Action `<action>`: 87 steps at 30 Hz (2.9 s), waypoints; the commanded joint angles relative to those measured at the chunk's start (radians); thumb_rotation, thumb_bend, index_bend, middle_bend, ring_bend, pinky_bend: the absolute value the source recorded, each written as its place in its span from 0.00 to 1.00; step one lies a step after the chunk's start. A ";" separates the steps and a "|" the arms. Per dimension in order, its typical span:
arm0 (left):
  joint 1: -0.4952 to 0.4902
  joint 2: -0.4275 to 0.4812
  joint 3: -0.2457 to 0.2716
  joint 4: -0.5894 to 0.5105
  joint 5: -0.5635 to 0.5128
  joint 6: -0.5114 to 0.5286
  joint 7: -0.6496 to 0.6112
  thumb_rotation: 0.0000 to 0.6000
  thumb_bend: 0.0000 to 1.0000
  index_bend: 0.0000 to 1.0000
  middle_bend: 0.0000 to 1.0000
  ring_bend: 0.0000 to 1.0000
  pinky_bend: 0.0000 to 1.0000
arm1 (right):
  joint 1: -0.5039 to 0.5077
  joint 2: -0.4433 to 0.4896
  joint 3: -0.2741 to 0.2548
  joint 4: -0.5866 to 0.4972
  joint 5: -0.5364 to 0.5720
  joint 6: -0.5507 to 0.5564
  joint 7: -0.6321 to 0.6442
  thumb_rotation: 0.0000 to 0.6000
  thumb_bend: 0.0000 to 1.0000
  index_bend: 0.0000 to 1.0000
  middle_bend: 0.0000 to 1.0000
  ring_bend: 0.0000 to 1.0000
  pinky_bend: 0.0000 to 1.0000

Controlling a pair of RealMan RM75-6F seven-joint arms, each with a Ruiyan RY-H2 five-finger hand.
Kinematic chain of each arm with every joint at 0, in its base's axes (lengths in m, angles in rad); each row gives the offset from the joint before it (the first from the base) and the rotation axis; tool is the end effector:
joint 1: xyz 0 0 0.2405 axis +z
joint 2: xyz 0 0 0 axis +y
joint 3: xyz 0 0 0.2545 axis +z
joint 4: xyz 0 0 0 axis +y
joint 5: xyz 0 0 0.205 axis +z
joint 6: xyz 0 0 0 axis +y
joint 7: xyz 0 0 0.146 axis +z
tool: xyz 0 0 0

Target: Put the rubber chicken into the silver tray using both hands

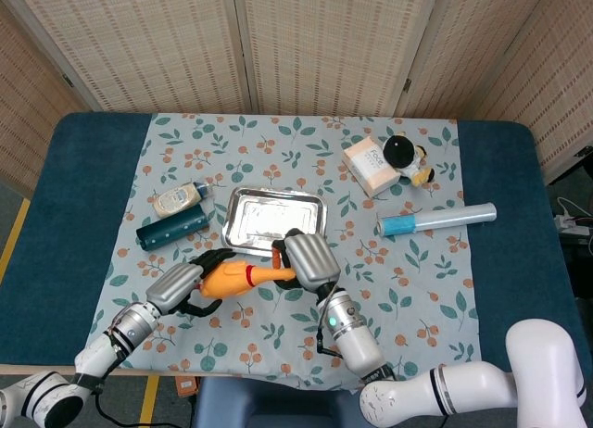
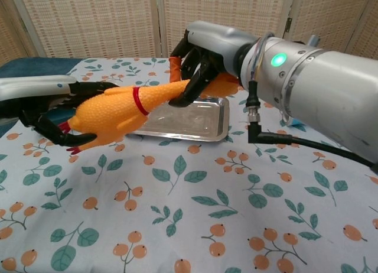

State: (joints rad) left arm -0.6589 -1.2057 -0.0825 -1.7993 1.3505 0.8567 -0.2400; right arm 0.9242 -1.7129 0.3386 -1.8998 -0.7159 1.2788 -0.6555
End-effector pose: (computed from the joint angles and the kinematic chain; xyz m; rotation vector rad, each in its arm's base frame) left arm -0.1557 0.2873 0.0461 -1.9313 -1.4576 -1.0844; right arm -0.0047 -0.2975 -0.0183 1.7439 -1.2198 1.1680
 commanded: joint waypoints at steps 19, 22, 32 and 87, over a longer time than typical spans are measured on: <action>0.042 -0.086 -0.040 -0.047 -0.159 0.149 0.232 1.00 0.79 0.90 0.91 0.95 1.00 | 0.001 0.002 -0.005 -0.007 0.005 0.002 -0.003 1.00 0.38 0.93 0.69 0.87 1.00; 0.043 -0.084 -0.040 -0.052 -0.161 0.148 0.237 1.00 0.78 0.90 0.91 0.95 1.00 | 0.002 0.002 -0.006 -0.010 0.006 0.005 -0.006 1.00 0.38 0.93 0.69 0.87 1.00; 0.043 -0.058 -0.014 -0.050 -0.031 0.090 0.054 1.00 0.49 0.04 0.10 0.08 0.28 | 0.000 0.005 -0.008 -0.018 0.006 0.011 -0.009 1.00 0.38 0.93 0.69 0.87 1.00; 0.102 0.094 -0.034 0.168 0.074 0.200 -0.129 1.00 0.35 0.00 0.00 0.00 0.00 | -0.020 -0.250 0.071 0.747 -0.111 -0.166 0.473 1.00 0.38 0.94 0.71 0.83 1.00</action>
State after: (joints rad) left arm -0.5517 -1.1227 -0.1238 -1.6383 1.4231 1.0793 -0.3528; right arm 0.8726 -1.8878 0.3828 -1.2663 -0.8317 1.1769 -0.2289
